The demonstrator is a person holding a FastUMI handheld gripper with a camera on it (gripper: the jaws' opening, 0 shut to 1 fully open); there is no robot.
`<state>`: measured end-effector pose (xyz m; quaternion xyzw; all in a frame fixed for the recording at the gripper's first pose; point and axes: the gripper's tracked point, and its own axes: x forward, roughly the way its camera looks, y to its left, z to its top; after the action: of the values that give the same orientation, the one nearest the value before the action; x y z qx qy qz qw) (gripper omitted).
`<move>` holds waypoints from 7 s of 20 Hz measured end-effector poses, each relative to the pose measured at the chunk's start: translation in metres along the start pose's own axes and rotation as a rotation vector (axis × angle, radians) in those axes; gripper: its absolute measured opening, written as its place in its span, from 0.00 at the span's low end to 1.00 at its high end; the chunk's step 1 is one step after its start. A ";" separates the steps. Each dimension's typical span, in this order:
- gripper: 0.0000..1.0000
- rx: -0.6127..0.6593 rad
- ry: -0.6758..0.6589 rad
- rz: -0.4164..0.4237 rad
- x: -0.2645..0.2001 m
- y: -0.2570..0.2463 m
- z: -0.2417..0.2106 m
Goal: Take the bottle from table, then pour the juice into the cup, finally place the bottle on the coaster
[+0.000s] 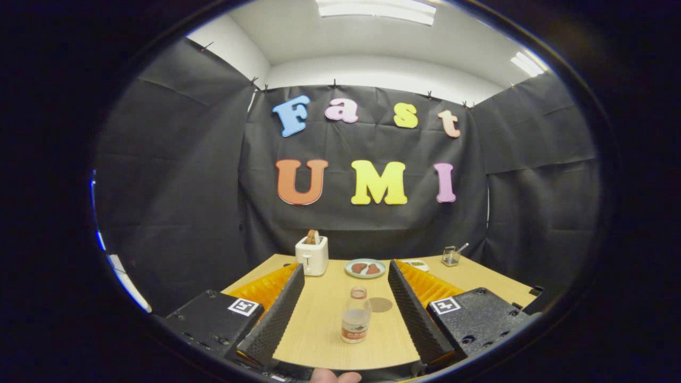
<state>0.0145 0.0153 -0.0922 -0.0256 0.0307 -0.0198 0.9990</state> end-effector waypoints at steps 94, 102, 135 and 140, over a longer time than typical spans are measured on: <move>0.75 1.457 0.149 0.217 0.157 -0.063 -0.157; 0.75 1.591 0.093 0.203 0.166 -0.075 -0.140; 0.74 1.823 0.035 0.191 0.174 -0.086 -0.109; 0.74 1.841 0.035 0.191 0.173 -0.087 -0.107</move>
<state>0.1773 -0.0842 -0.2046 0.7811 0.0200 0.0456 0.6224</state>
